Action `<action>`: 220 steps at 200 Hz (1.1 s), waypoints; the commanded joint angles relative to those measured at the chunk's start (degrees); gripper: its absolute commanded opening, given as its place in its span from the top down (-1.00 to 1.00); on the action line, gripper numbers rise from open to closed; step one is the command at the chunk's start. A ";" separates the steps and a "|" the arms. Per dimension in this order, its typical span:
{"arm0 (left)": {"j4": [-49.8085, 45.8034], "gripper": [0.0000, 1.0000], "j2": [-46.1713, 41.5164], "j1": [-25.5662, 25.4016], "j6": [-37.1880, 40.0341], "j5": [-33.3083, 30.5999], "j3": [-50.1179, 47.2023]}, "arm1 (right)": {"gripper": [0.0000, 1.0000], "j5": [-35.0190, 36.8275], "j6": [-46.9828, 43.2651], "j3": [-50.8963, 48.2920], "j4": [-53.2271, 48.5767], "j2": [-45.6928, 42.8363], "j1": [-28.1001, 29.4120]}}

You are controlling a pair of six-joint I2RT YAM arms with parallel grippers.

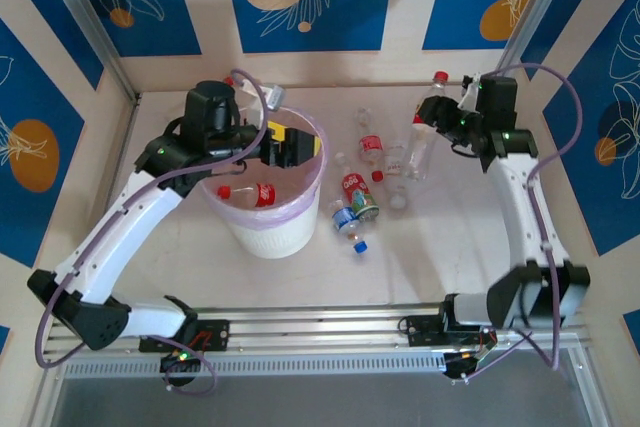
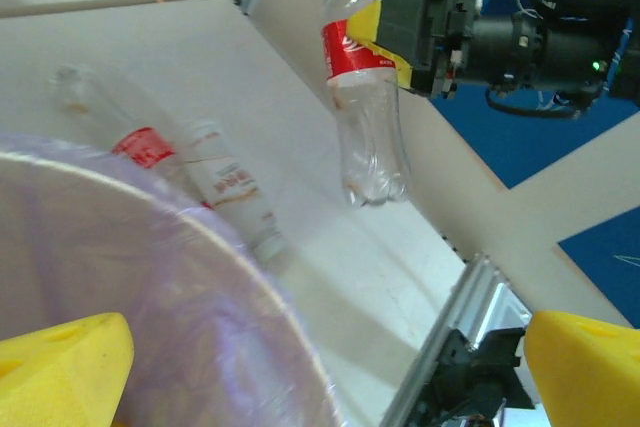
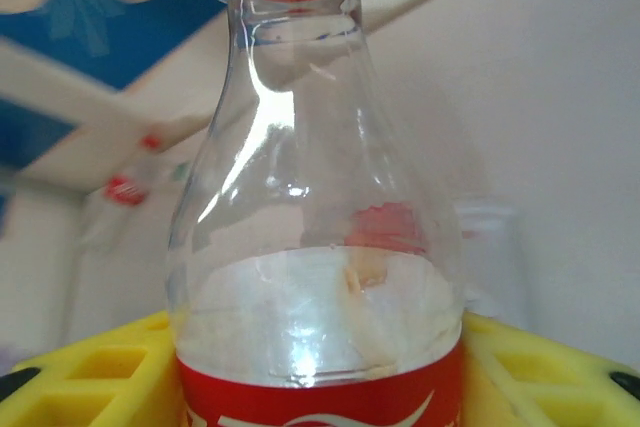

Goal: Put the plastic bottles in the bin

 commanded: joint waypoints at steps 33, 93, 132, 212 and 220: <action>10.27 -1.00 4.51 -5.47 -5.62 7.04 1.72 | -0.10 -16.55 13.67 -7.19 15.27 -12.10 4.85; 14.37 -1.00 11.11 -9.48 -7.98 8.94 3.50 | -0.10 -23.72 21.88 -9.51 26.64 -12.64 9.29; 17.89 -1.00 13.86 -10.96 -10.10 10.39 3.85 | -0.10 -24.05 22.72 -9.76 28.60 -11.52 11.70; 18.87 -0.32 15.17 -11.05 -10.11 10.15 4.86 | -0.10 -24.42 23.59 -9.98 30.58 -10.34 12.72; 18.81 -0.27 15.22 -11.08 -10.02 10.06 5.07 | -0.10 -24.58 23.65 -9.92 30.58 -10.39 12.74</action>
